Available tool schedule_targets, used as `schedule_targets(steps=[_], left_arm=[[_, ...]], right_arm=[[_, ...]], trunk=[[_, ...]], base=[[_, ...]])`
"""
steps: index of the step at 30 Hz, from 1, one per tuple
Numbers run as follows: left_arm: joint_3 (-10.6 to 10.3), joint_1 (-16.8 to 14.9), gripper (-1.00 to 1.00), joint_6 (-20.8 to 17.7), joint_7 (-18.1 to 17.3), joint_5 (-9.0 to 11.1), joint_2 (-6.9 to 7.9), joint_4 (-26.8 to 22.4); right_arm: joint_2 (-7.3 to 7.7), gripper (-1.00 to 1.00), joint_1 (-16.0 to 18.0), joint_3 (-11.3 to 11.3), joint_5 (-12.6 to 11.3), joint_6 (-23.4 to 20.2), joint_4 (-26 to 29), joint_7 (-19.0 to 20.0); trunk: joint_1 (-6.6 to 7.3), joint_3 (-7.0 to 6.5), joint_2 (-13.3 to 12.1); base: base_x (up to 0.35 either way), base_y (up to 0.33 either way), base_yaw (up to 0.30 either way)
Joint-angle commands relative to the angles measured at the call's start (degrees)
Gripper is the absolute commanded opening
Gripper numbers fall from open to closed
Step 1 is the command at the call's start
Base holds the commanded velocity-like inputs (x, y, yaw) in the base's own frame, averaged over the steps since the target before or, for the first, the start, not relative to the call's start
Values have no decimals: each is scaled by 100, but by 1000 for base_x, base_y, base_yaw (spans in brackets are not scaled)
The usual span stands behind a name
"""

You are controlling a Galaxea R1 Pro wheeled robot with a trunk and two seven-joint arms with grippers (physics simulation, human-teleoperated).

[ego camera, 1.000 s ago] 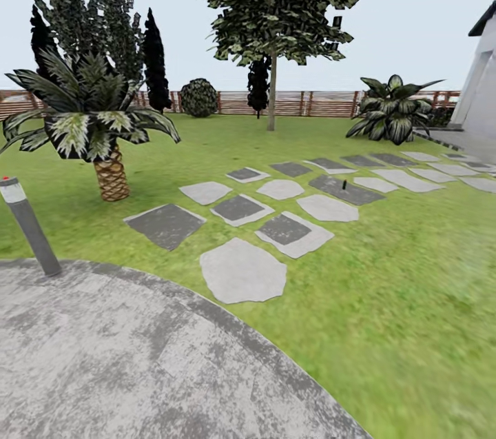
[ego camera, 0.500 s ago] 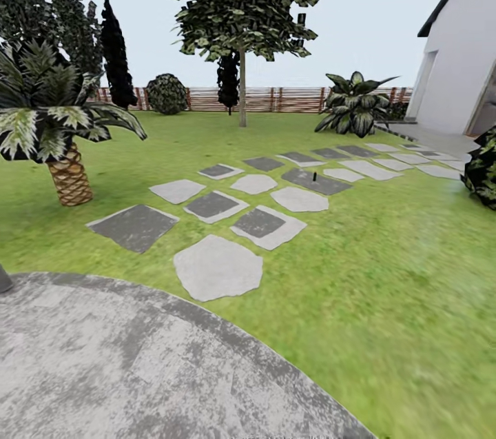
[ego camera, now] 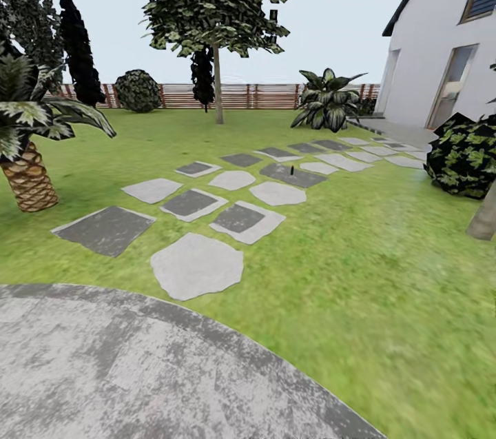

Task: Pick up the pesticide atomizer in the garden and spray insectifuge to fully cover both potted plants in the garden.

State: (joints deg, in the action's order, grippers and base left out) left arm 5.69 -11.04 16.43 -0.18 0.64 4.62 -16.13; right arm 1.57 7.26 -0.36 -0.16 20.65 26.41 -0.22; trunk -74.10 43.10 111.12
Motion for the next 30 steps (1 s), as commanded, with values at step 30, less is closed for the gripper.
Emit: schedule_targets(steps=[30], left_arm=[[11, 5, 100, 18, 2, -3, 29, 11]], right_arm=[[-51, 100, 3, 40, 25, 34, -204, 4]], trunk=[[-22, 25, 44]], base=[[198, 0, -2]])
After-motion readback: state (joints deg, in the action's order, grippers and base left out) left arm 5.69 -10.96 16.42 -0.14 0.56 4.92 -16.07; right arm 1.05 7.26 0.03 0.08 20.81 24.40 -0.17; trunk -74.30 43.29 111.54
